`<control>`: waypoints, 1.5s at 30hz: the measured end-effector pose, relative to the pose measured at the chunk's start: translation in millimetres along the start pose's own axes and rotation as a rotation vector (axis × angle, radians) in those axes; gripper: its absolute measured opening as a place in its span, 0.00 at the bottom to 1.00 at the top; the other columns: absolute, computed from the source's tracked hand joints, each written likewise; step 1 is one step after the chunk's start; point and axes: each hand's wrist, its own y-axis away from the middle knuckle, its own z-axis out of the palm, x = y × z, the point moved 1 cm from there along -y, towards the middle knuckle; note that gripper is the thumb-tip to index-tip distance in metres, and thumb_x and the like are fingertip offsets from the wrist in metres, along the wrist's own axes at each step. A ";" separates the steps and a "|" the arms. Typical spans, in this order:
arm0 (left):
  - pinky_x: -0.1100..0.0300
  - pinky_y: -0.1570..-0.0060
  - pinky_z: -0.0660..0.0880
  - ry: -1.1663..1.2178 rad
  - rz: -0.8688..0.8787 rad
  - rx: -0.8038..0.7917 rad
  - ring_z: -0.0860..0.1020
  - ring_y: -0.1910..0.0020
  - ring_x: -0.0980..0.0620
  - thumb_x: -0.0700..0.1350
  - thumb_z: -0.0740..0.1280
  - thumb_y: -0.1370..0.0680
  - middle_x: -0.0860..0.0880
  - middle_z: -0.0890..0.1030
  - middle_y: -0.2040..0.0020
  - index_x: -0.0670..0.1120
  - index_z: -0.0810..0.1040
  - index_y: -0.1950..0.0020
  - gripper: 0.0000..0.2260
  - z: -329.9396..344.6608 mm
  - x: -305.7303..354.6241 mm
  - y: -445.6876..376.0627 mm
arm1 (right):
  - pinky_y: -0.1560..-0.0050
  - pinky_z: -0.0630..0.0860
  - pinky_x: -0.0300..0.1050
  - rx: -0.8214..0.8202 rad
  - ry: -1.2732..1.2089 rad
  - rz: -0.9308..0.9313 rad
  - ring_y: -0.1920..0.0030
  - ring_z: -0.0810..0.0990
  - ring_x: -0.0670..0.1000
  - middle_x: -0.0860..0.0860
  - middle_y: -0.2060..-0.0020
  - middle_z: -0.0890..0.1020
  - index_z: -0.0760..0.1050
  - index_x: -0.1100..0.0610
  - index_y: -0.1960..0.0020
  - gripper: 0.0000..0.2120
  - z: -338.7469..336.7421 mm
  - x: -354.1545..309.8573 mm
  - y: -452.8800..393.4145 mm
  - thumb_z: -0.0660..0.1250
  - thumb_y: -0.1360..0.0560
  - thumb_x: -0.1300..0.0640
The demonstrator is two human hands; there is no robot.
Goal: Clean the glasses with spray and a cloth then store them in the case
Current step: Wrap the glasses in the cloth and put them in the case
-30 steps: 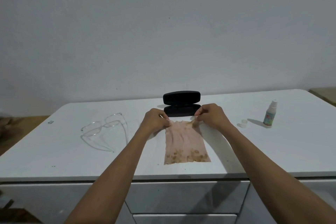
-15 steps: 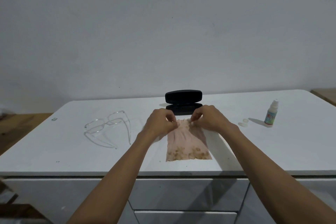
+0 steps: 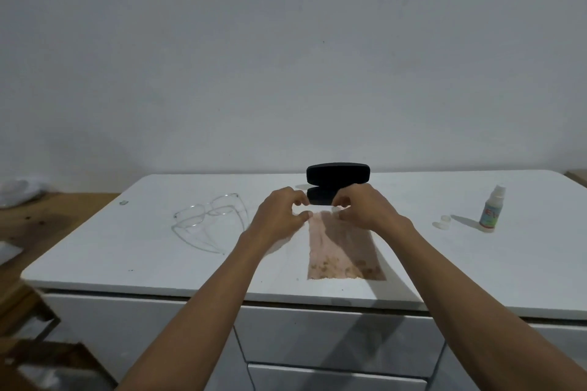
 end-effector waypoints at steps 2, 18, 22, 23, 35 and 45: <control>0.54 0.52 0.76 -0.006 -0.007 0.060 0.77 0.54 0.51 0.52 0.73 0.23 0.54 0.81 0.51 0.51 0.82 0.45 0.09 -19.7 -11.7 6.2 | 0.48 0.83 0.56 -0.004 -0.049 -0.079 0.52 0.84 0.53 0.50 0.54 0.87 0.85 0.55 0.47 0.08 8.5 -22.3 -6.1 0.73 0.26 0.59; 0.47 0.45 0.74 -0.379 -0.212 0.217 0.75 0.41 0.40 0.32 0.68 0.29 0.45 0.81 0.41 0.47 0.84 0.42 0.19 -117.1 -123.3 101.8 | 0.48 0.78 0.47 -0.042 -0.092 -0.316 0.53 0.80 0.50 0.48 0.46 0.86 0.83 0.47 0.36 0.19 96.3 -130.4 -46.7 0.69 0.23 0.64; 0.49 0.50 0.76 -0.429 -0.177 0.229 0.77 0.43 0.42 0.38 0.73 0.25 0.46 0.82 0.45 0.46 0.87 0.49 0.07 -111.3 -131.6 109.2 | 0.51 0.73 0.46 0.022 -0.086 -0.315 0.48 0.82 0.54 0.50 0.49 0.87 0.85 0.47 0.41 0.14 107.9 -130.1 -49.2 0.69 0.22 0.61; 0.50 0.54 0.77 -0.427 -0.162 0.264 0.78 0.45 0.42 0.38 0.74 0.25 0.46 0.83 0.48 0.46 0.87 0.51 0.05 -109.2 -132.1 109.5 | 0.51 0.72 0.46 0.047 -0.094 -0.312 0.48 0.81 0.54 0.51 0.50 0.87 0.85 0.46 0.41 0.13 109.6 -130.1 -49.1 0.69 0.21 0.59; 0.57 0.53 0.72 -0.101 -0.241 0.552 0.81 0.51 0.47 0.44 0.75 0.23 0.49 0.86 0.53 0.47 0.87 0.48 0.05 -105.7 -115.2 84.1 | 0.50 0.82 0.52 0.335 -0.366 -0.326 0.59 0.85 0.52 0.49 0.56 0.89 0.86 0.56 0.50 0.06 74.3 -122.1 -44.6 0.71 0.22 0.62; 0.62 0.57 0.76 0.246 -0.188 0.310 0.82 0.62 0.54 0.44 0.77 0.26 0.51 0.87 0.58 0.47 0.88 0.50 0.06 -54.4 -37.4 30.4 | 0.49 0.82 0.48 0.422 -0.322 -0.114 0.59 0.83 0.46 0.45 0.62 0.83 0.86 0.56 0.47 0.07 1.7 -30.7 0.7 0.72 0.23 0.62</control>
